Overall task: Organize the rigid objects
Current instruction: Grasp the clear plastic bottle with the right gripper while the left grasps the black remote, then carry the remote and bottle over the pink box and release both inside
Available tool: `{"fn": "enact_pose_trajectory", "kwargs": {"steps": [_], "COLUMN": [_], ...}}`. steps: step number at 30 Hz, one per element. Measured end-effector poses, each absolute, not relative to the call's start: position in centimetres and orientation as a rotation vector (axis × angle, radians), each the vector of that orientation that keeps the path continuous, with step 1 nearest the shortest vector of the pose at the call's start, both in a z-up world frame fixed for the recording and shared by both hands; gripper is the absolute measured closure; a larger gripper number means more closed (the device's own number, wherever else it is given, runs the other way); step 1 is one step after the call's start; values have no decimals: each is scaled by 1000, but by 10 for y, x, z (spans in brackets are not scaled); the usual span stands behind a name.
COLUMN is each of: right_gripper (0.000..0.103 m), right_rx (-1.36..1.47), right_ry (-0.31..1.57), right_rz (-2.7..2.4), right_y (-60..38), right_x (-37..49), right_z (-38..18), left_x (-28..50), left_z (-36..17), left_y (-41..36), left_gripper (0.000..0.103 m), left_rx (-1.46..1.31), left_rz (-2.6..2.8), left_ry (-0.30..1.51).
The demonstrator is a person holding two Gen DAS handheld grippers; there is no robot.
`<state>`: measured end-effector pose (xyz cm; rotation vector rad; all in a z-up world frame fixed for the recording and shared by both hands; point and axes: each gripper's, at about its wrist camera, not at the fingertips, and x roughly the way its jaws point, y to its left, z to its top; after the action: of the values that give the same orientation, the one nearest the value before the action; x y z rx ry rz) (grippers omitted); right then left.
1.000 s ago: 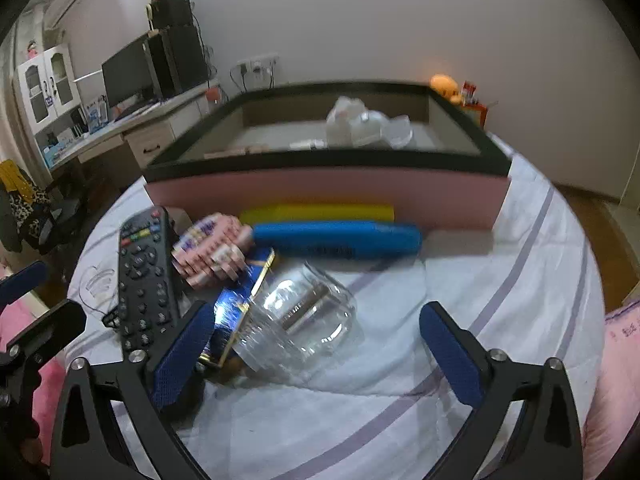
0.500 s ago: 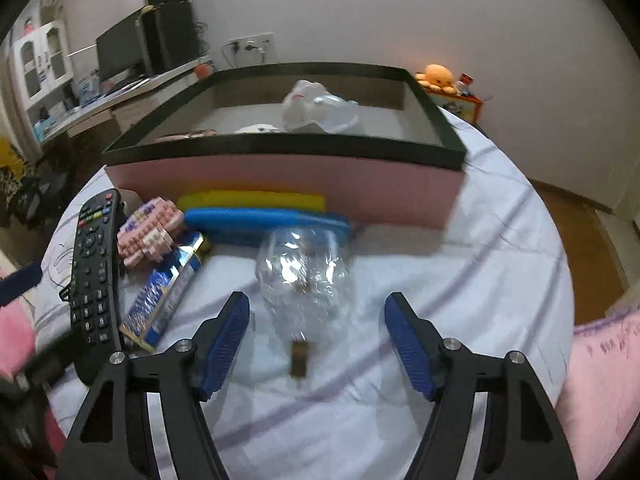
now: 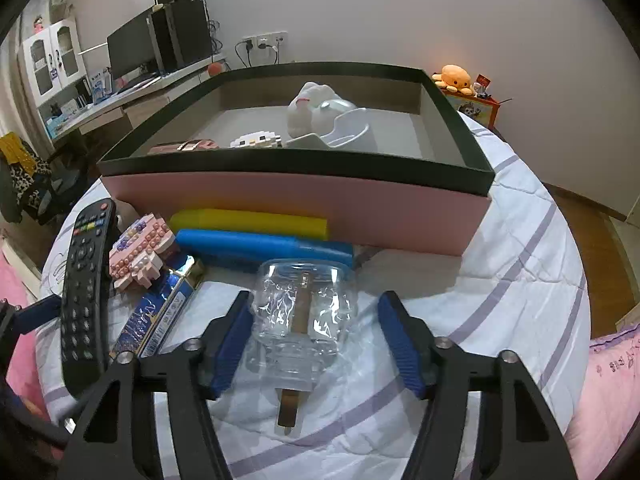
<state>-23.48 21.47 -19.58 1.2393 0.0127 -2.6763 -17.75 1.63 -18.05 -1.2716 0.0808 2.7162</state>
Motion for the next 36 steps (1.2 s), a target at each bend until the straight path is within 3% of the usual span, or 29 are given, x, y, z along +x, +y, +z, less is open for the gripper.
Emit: {"fn": "enact_pose_trajectory", "kwargs": {"steps": [9, 14, 16, 18, 22, 23, 25, 36], "right_gripper": [40, 40, 40, 40, 40, 41, 51, 51], "right_rx": [1234, 1238, 1236, 1229, 1219, 1216, 1201, 1171], "right_ry": [26, 43, 36, 17, -10, -14, -31, -26], "right_rz": [-2680, -2686, -2683, -2679, -2671, -2670, -2665, -2661], "right_y": [213, 212, 213, 216, 219, 219, 221, 220], "right_x": [-232, -232, -232, -232, -233, -233, -232, -224], "right_z": [-197, -198, -198, -197, -196, -196, -195, -190], "left_x": [-179, -196, -201, -209, -217, -216, -215, -207], "left_z": [-174, -177, -176, -179, -179, -179, -178, -170], "left_y": [-24, -12, -10, -9, -15, -18, -20, -17], "left_gripper": [7, 8, 14, 31, 49, 58, 59, 59], "left_rx": [-1269, -1279, -1264, -1272, -1245, -1232, -1212, -1187], "left_rz": [2734, 2756, 2747, 2687, 2652, 2632, 2607, 2616], "left_ry": [-85, -11, -4, -41, -86, -117, -130, -103]}}
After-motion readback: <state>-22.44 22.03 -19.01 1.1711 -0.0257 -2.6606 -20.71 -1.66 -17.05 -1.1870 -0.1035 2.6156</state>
